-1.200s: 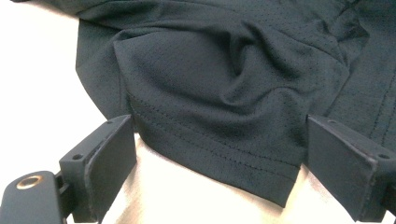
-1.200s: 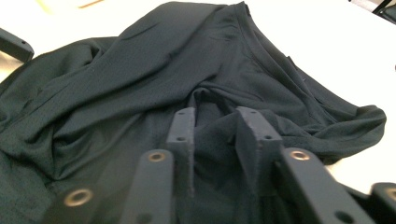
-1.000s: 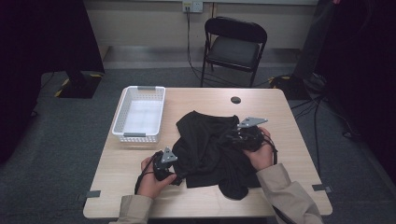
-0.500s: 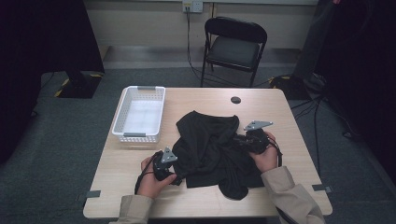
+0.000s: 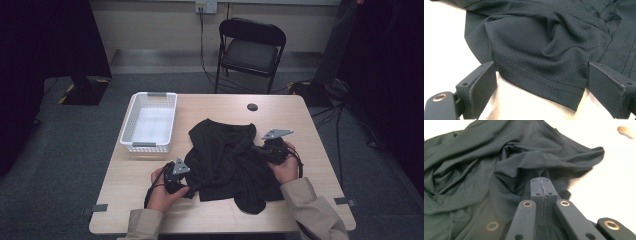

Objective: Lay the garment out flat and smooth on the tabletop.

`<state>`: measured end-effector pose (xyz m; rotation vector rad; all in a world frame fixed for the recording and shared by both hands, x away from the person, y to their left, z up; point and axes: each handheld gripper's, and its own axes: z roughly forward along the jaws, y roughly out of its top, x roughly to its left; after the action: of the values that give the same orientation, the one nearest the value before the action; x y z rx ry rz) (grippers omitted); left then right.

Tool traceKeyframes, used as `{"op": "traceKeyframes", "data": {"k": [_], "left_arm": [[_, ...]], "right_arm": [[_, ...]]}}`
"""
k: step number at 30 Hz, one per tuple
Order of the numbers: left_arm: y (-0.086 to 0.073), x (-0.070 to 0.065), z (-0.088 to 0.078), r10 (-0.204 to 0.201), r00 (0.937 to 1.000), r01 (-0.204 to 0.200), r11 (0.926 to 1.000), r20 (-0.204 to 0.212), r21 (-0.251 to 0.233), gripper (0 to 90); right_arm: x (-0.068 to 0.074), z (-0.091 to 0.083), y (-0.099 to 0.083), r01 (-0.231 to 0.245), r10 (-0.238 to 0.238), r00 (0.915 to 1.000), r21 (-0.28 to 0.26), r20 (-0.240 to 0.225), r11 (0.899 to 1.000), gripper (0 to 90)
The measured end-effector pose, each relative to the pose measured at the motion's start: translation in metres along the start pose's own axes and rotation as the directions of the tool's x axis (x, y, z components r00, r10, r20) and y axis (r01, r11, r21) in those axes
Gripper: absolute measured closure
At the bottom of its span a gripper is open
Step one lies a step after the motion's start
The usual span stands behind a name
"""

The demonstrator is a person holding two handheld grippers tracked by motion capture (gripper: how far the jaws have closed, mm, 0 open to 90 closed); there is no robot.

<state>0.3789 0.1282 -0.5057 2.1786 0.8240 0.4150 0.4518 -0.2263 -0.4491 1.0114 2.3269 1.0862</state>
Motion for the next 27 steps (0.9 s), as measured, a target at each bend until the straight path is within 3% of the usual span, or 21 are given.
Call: {"op": "traceKeyframes", "data": {"k": [8,16,27], "left_arm": [[0.000,0.000,0.000,0.000,1.0000,0.000,1.0000,0.000,0.000,10.7],[0.000,0.000,0.000,0.000,1.0000,0.000,1.0000,0.000,0.000,10.7],[0.000,0.000,0.000,0.000,1.0000,0.000,1.0000,0.000,0.000,10.7]], "right_arm": [[-0.029,-0.038,-0.010,-0.060,0.063,0.9958,-0.051,0.066,0.997,89.4],[-0.050,-0.055,-0.027,-0.091,0.096,0.9881,-0.048,0.120,0.995,89.4],[-0.086,-0.081,-0.057,-0.177,0.187,0.9629,-0.065,0.195,0.982,89.4]]}}
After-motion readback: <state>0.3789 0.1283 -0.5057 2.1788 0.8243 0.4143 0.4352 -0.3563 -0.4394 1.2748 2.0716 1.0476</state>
